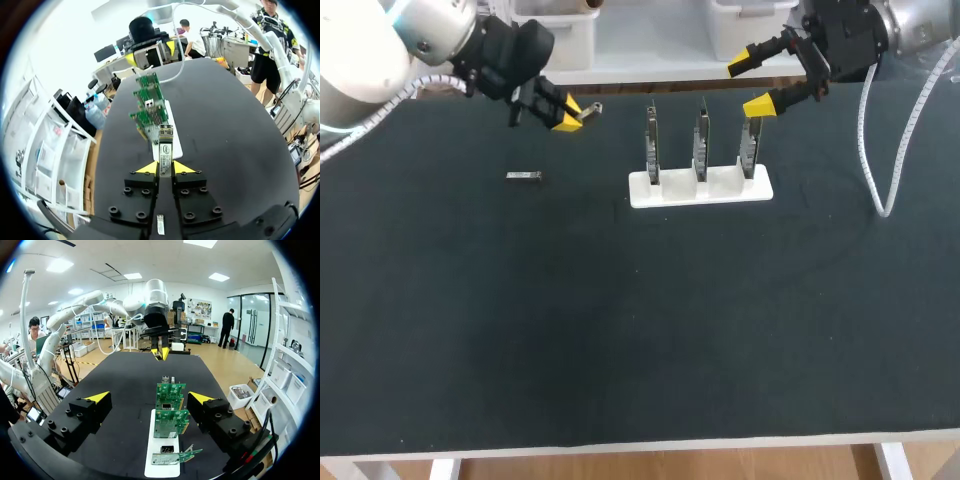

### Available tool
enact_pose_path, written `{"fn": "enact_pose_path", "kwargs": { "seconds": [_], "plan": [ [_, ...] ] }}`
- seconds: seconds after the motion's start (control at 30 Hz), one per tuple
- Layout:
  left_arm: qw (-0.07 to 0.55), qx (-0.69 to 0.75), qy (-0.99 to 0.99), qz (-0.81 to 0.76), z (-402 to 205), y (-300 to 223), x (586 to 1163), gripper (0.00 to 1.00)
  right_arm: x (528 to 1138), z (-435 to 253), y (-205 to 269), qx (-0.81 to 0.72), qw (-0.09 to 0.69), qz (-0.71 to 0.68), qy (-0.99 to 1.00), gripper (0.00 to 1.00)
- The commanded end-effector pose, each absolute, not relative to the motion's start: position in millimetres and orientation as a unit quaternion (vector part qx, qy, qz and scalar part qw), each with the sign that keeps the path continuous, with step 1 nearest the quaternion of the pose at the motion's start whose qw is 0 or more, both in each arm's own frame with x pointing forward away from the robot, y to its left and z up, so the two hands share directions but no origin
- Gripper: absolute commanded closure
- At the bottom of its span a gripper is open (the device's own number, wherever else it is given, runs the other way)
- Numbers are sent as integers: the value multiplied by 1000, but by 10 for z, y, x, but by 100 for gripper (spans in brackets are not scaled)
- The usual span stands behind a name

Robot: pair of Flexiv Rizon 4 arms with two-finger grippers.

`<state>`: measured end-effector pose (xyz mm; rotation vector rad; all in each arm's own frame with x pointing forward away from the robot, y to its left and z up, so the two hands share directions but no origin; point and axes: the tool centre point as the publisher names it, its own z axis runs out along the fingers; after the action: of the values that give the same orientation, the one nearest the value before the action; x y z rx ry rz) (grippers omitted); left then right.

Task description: Pick up the optical module with the left hand, and insert it into the network port with the right hand.

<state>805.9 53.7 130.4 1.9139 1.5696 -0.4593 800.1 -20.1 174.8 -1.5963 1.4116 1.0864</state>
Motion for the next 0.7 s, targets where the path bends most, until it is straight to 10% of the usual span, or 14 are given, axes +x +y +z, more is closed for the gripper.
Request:
{"fn": "enact_pose_path", "kwargs": {
  "seconds": [0.03,0.7],
  "plan": [
    [341,722,575,-178,1303,418,8169,100,7974,1750,-200,-621,368,421,550,0],
    [395,748,485,-222,1817,-341,8298,100,7974,1750,-200,-621,368,421,550,0]
  ]
}}
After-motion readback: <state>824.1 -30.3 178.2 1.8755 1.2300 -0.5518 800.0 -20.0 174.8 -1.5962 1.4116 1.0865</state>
